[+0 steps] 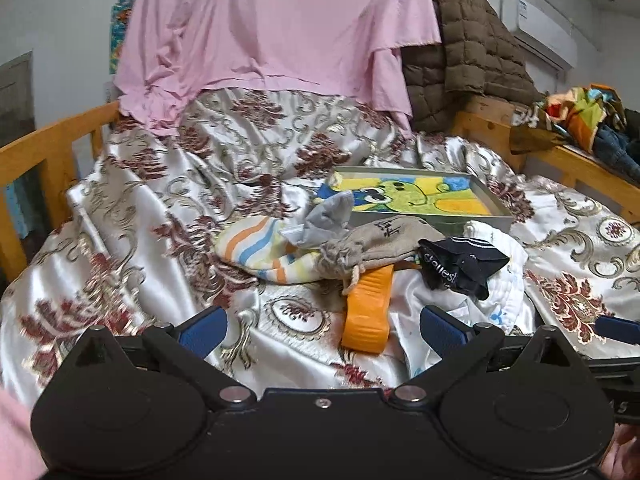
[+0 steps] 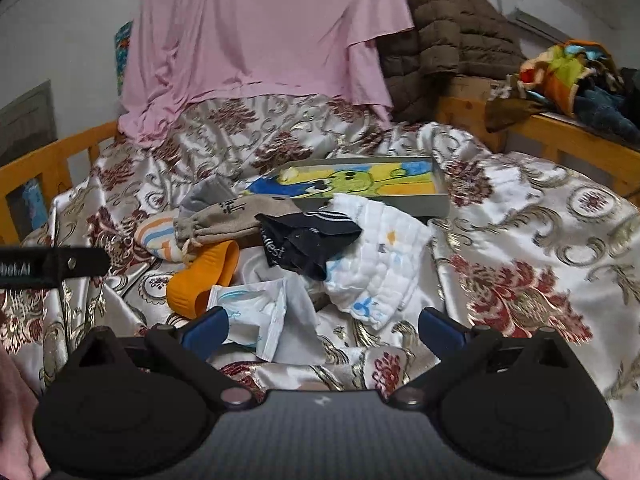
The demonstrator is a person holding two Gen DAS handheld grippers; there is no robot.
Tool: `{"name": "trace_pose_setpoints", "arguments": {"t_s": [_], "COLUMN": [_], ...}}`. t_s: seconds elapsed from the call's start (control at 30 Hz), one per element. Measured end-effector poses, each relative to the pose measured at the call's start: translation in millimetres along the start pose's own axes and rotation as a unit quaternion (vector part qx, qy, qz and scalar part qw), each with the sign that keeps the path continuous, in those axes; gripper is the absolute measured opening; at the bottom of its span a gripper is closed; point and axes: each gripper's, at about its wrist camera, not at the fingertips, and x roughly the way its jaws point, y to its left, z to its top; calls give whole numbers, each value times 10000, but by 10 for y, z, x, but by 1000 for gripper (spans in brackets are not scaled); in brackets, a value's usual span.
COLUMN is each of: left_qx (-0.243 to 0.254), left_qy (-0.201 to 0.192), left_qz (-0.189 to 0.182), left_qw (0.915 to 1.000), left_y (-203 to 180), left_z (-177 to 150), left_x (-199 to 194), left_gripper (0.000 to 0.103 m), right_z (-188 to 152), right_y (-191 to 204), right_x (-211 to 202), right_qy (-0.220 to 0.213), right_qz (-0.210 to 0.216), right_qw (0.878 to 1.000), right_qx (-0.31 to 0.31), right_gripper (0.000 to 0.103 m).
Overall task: Organize soft objects
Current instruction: 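Grasp the orange rubber toy with the left gripper while the right gripper grasps the wrapped mask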
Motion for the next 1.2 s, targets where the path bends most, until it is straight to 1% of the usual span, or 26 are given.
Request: {"name": "trace_pose_setpoints", "arguments": {"t_s": [0.1,0.23,0.37,0.47,0.53,0.67,0.77,0.83,0.93,1.0,1.03,1.2], "left_qx": [230,556,732,808,711,55,-294,-440,-472,-423,-381,-184], "left_qy": [228,626,1007,1256,1427,1822,2018,2097,2136,2143,2147,2215], "left_qz": [-218,-504,-865,-1049,-1132,-1288,-1460,-1569,-1648,-1696,-1721,-1833], "left_qw": [9992,9952,9884,9832,9807,9748,9680,9641,9618,9610,9606,9576], "left_y": [11,20,50,82,126,249,286,292,274,249,232,169], "left_z": [93,159,230,258,270,262,236,218,196,187,182,166], "left_x": [143,395,684,869,985,1210,1313,1354,1400,1422,1431,1486], "left_gripper": [102,102,102,102,102,102,102,102,101,100,99,93], "right_z": [40,96,109,90,78,54,15,-20,-74,-84,-92,-75], "right_y": [57,143,255,340,366,402,452,485,523,538,541,500], "right_x": [97,234,386,470,533,671,722,774,810,830,839,884], "right_qy": [13,81,179,84,24,18,-41,-16,-30,-37,-25,112], "right_qz": [190,617,1015,1115,1168,1335,1433,1495,1545,1577,1584,1615], "right_qw": [9992,9935,9819,9719,9665,9564,9437,9358,9258,9218,9205,9221], "right_qx": [-364,-950,-1591,-2070,-2284,-2598,-2982,-3194,-3449,-3540,-3571,-3514], "right_gripper": [103,103,103,102,102,100,94,87,82,79,74,68]}}
